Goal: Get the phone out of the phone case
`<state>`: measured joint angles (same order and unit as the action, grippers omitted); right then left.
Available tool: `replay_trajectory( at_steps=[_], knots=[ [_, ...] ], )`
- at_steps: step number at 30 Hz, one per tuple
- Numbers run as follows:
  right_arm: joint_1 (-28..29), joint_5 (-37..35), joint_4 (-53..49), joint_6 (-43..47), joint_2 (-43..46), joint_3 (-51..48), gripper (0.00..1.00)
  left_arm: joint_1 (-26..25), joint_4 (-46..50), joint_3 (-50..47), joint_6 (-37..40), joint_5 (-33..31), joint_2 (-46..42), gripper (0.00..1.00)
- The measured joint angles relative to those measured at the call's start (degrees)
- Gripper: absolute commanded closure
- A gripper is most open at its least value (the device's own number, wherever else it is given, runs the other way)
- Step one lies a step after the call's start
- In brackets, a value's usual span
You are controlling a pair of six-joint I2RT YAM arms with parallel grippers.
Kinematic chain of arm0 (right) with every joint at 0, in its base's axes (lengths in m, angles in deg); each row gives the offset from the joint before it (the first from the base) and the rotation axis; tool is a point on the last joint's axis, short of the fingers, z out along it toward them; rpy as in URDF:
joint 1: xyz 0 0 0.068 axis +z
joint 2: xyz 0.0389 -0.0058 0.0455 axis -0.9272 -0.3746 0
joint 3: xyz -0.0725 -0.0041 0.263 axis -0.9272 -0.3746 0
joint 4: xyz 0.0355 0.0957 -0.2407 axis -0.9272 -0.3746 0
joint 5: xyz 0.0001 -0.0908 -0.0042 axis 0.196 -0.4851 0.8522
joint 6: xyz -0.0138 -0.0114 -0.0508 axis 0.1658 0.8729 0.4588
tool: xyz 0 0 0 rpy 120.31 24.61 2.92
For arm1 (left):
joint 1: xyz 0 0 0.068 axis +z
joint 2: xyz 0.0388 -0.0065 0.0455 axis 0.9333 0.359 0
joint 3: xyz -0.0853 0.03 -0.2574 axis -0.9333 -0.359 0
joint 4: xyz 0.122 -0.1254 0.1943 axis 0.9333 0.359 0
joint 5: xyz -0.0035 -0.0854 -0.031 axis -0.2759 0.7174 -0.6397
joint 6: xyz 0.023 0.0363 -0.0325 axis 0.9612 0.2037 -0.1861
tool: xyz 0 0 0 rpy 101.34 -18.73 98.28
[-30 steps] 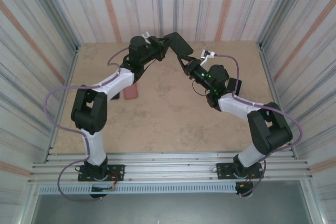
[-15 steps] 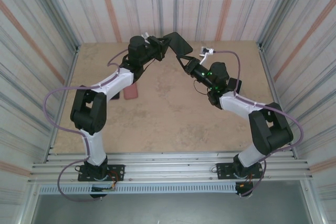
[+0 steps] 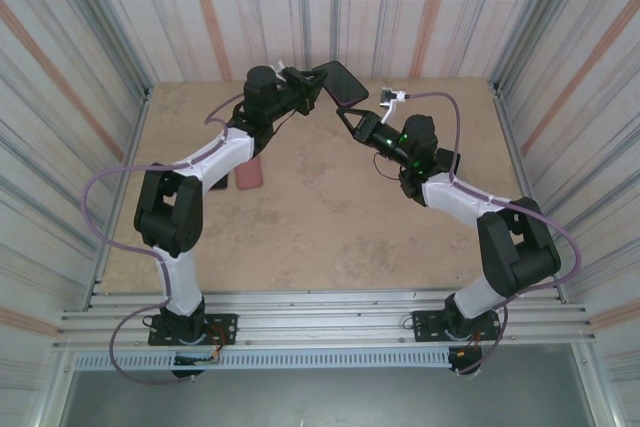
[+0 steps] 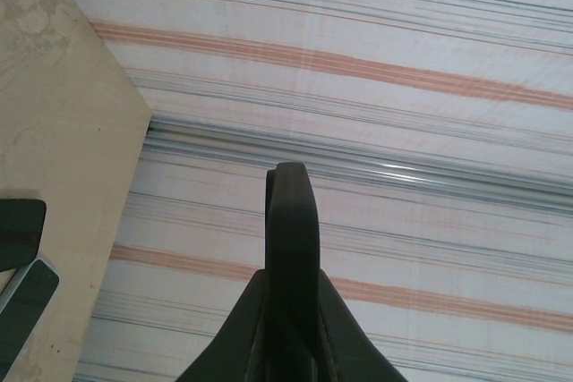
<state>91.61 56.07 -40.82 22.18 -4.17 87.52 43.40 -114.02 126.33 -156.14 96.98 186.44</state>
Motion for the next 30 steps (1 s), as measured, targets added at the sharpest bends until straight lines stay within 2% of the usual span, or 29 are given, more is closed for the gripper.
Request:
replay_trajectory(
  at_steps=[11, 16, 21, 24, 28, 30],
  knots=[
    [-0.66, 2.32, -2.82, -2.08, 0.02, 0.33, 0.93, 0.20, 1.70, 1.97, 4.92, 2.03, 0.00, 1.00],
    [-2.38, 1.16, -8.00, -4.76, -1.25, 0.24, 0.91, -0.83, 1.14, 4.39, 5.14, 7.43, -0.46, 1.00],
    [-2.75, 2.43, -9.20, -4.42, -1.29, 0.55, 0.77, -0.63, 1.84, 6.05, 8.81, 10.62, -1.99, 1.00],
    [-3.15, 5.25, -9.92, -2.69, -0.81, 0.61, 0.62, 0.61, 2.03, 6.05, 12.28, 11.85, -2.84, 1.00],
    [-5.20, 10.73, -13.84, 3.78, 1.55, 0.85, 0.44, 3.06, 3.48, 6.25, 20.33, 16.44, -3.06, 1.00],
    [-6.49, 14.73, -18.86, 9.57, 3.43, 2.45, 0.40, 4.20, 4.76, 6.27, 25.05, 19.04, -3.08, 1.00]
  ],
)
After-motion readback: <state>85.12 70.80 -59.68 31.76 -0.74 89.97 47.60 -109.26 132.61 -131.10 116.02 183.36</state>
